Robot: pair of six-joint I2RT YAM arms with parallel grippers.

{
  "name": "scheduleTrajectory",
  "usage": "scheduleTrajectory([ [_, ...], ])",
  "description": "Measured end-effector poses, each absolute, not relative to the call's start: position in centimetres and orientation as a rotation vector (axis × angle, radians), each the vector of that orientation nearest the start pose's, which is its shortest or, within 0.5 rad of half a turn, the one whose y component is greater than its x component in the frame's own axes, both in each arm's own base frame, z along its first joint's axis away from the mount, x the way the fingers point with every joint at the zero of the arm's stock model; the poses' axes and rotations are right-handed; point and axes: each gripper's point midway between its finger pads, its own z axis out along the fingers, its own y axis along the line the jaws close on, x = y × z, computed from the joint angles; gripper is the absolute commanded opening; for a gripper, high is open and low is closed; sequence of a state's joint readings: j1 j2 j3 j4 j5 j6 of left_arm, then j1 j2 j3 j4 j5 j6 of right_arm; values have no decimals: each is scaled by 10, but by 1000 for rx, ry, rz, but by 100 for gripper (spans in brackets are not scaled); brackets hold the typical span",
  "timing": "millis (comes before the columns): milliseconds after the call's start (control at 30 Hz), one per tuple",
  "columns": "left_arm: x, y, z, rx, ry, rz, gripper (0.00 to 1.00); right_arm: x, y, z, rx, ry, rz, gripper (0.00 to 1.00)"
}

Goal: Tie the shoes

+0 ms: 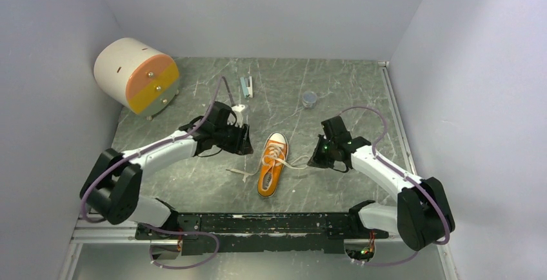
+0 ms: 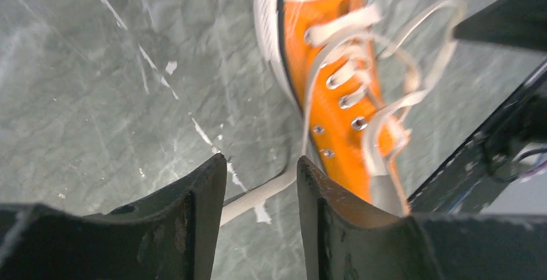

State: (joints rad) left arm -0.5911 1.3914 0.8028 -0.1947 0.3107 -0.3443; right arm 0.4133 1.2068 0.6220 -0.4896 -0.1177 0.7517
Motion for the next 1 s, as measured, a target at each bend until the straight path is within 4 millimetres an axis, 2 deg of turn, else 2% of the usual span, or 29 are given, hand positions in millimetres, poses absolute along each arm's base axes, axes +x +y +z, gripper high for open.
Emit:
scheduleTrajectory([
  [100,245,-251,69,562,2471,-789,45,215,148,47,400,2707,520,0],
  [367,220,-279,29,727,2540,-895,45,215,147,45,374,2718,508,0],
  [433,215,-283,20,742,2562,-909,41,215,147,45,373,2718,508,0],
  [600,219,-291,16,730,2558,-930,15,214,145,44,368,2722,492,0],
  [867,227,-276,16,671,2580,-788,12,215,139,48,349,2715,451,0],
  [1000,223,-267,30,672,2566,-760,12,223,148,63,272,2685,517,0],
])
